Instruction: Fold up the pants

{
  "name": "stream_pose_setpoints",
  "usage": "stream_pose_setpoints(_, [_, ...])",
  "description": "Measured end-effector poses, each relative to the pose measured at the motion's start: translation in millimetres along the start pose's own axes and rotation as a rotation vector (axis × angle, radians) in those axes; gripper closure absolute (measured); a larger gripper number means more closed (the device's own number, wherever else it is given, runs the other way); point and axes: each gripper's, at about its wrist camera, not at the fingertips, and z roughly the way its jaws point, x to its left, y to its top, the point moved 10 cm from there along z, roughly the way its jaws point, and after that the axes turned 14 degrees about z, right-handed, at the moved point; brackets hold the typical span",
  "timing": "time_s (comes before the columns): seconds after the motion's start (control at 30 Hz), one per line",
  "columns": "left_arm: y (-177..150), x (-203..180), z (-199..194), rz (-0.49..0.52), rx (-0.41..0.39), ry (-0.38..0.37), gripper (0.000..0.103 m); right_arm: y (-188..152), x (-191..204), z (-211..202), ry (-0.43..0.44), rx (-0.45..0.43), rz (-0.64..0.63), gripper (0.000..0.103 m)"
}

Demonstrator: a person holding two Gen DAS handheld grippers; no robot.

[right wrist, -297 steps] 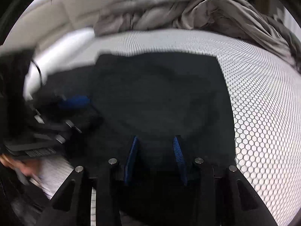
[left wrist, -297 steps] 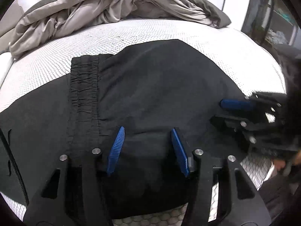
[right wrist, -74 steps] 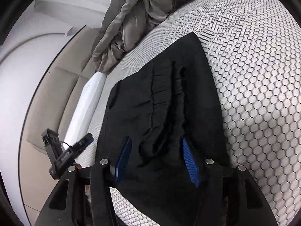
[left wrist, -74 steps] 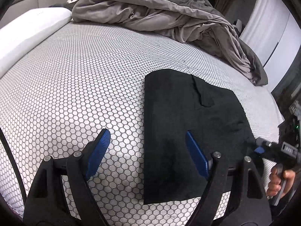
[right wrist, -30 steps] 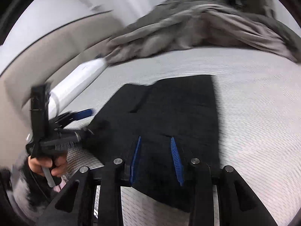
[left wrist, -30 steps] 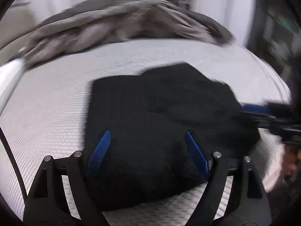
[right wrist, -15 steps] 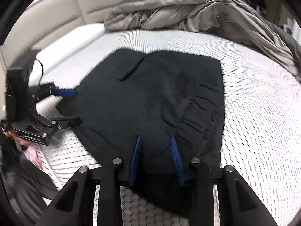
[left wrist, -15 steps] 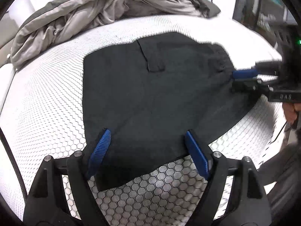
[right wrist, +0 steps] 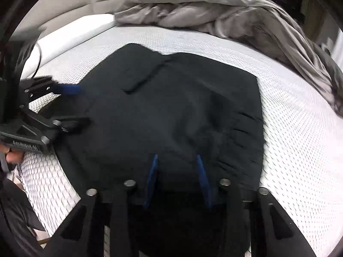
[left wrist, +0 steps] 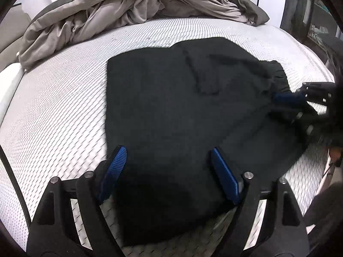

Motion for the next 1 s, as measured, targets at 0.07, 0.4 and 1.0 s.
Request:
stream_pose_setpoints(0.07, [-4, 5, -10, -0.020, -0.007, -0.009, 0.023, 0, -6, -9, 0.054, -0.008, 0.063, 0.069])
stream_pose_setpoints(0.4, [-25, 49, -3, -0.359, 0.003, -0.150, 0.041, 7, 13, -22, 0.129, -0.022, 0.115, 0.063])
stream_pose_setpoints(1.0, [6, 13, -37, -0.045, -0.004, 0.091, 0.045, 36, 48, 17, 0.128, -0.034, 0.119, 0.063])
